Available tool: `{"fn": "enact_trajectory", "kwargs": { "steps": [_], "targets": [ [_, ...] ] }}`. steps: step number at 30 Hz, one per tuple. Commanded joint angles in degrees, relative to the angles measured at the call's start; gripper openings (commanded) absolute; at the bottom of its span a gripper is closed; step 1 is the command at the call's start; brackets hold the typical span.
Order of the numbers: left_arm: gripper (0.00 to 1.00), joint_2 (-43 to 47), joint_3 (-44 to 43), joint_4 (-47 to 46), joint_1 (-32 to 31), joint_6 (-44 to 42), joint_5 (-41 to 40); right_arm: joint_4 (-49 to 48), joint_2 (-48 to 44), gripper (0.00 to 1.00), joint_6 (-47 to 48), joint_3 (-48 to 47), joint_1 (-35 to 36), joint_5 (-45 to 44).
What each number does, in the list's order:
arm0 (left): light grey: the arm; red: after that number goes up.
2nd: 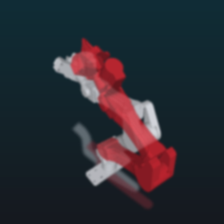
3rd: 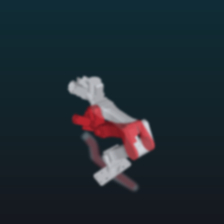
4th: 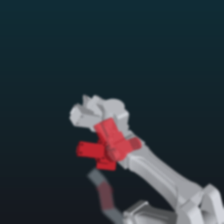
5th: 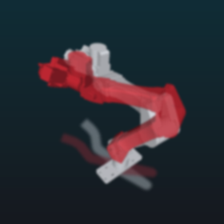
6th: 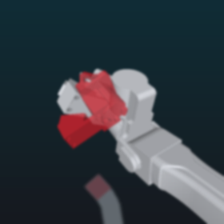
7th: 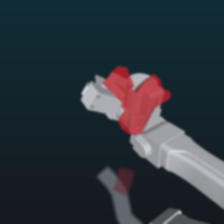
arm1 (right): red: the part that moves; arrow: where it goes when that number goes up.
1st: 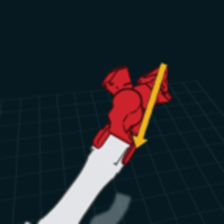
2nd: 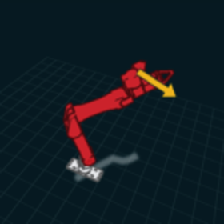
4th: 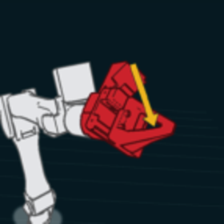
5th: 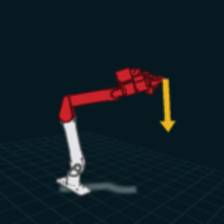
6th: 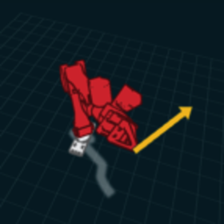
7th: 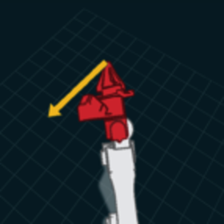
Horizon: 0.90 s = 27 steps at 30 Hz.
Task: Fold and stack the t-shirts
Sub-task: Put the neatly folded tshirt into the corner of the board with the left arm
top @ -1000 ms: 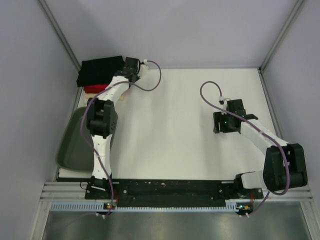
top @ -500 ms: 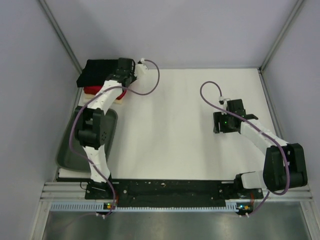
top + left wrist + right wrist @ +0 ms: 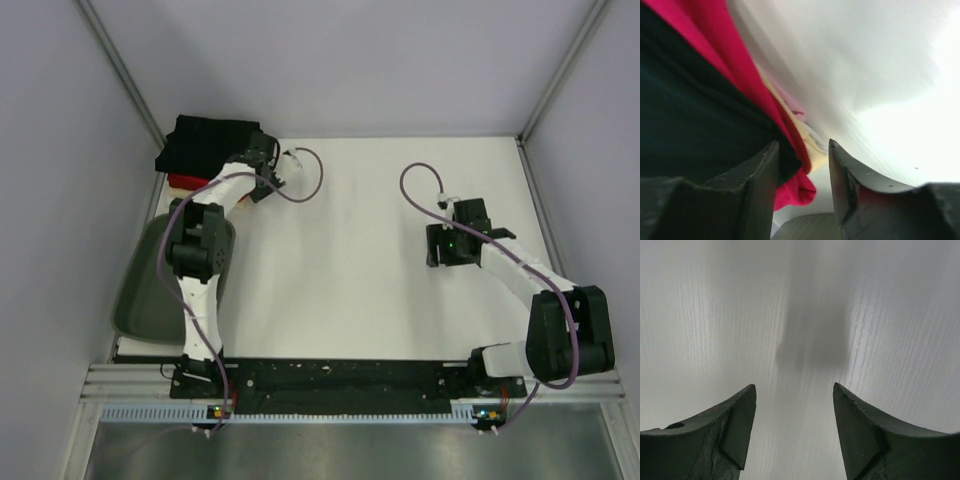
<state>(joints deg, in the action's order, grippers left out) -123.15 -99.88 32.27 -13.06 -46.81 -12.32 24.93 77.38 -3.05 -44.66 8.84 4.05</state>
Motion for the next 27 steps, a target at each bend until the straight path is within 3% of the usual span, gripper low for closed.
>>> {"fn": "enact_trajectory", "kwargs": {
  "steps": [1, 2, 3, 4, 8, 12, 15, 19, 24, 27],
  "targets": [
    [0.58, 2.29, -1.82, 6.75, -0.04, 3.56, 4.84, -1.11, -0.48, 0.63, 0.15, -1.48, 0.12, 0.69],
    [0.61, 3.52, -1.55, 6.32, -0.04, 4.52, 5.54, -1.11, -0.74, 0.63, 0.15, -1.48, 0.12, 0.52],
    [0.93, 5.27, -1.12, 5.53, -0.12, 5.31, 6.07, -1.2, -1.09, 0.63, 0.06, -1.39, 0.21, 0.6],
    [0.98, 7.12, -0.68, 4.65, -0.12, 6.19, 6.51, -1.2, -1.53, 0.63, 0.06, -1.3, 0.21, 0.6],
    [0.98, 14.67, 2.48, 4.55, -0.56, 9.97, 10.98, -1.2, -3.2, 0.64, 0.06, -1.21, 0.12, 0.25],
    [0.99, 23.64, 11.69, 2.54, -0.74, 14.98, 18.28, -1.28, -4.69, 0.65, -0.2, -1.3, 0.21, -0.01],
    [0.98, 31.54, 24.95, -5.26, -0.65, 19.72, 19.87, -2.07, -6.71, 0.66, -0.82, -0.52, 0.12, -0.1],
    [0.99, 45.94, 44.81, -22.82, 0.22, 24.83, 20.31, -5.93, -10.4, 0.67, -1.69, 1.85, 0.21, -0.1],
    [0.99, 53.18, 57.93, -34.44, 1.63, 34.13, 17.41, -17.25, -15.94, 0.68, -4.85, 9.13, 0.21, -0.89],
    [0.99, 57.48, 65.74, -41.46, 6.02, 40.2, 26.78, -28.4, -20.07, 0.7, -6.44, 16.6, 0.12, -3.52]
  ]
}}
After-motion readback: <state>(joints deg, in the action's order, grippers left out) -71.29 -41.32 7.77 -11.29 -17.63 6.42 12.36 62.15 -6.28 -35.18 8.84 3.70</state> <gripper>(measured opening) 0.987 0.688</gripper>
